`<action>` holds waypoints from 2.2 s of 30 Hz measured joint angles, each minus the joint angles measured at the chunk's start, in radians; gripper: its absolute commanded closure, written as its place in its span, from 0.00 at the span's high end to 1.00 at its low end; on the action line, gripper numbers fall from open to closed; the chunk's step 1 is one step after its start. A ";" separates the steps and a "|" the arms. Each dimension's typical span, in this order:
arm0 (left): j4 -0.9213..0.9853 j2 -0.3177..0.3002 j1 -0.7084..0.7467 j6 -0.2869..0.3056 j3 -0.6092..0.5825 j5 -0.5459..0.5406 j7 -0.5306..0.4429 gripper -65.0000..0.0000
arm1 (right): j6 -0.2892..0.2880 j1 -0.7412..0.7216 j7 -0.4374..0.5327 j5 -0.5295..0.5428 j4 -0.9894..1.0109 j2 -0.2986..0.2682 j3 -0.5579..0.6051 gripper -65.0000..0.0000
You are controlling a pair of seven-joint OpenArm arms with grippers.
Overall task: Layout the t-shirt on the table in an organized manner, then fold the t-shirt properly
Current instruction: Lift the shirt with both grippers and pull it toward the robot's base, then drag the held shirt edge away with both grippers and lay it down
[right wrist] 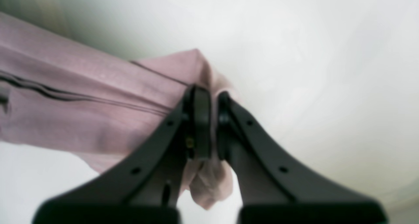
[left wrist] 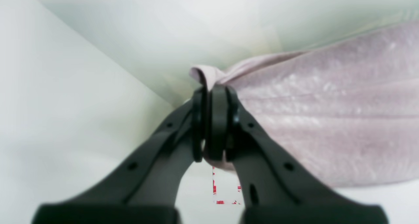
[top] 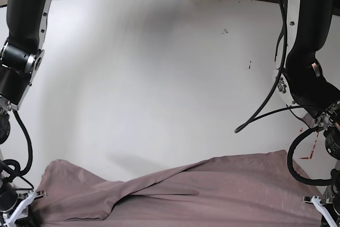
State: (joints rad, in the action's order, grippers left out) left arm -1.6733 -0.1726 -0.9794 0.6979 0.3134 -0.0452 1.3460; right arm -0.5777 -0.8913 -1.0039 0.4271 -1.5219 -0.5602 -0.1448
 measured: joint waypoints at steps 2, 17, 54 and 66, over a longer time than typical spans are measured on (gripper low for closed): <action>-0.008 0.000 0.026 0.000 0.000 0.000 -0.002 0.00 | 0.002 0.040 0.000 -0.003 -0.024 -0.004 -0.006 0.00; -0.180 0.005 0.399 0.000 0.001 -0.002 -0.001 0.00 | -0.001 0.496 -0.006 -0.010 -0.258 0.065 -0.172 0.00; -0.224 0.002 1.064 0.000 0.254 -0.007 -0.008 0.00 | 0.001 1.199 0.004 -0.011 -0.423 0.363 -0.319 0.00; -0.224 -0.029 1.107 0.000 0.248 -0.012 -0.012 0.00 | 0.004 1.283 0.005 -0.015 -0.423 0.390 -0.319 0.00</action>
State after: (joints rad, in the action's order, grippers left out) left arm -1.8973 -0.2012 0.1272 0.6975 0.5617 -0.0570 1.3342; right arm -0.5735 0.3920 -0.9989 0.4122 -1.9450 -0.1699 -0.4637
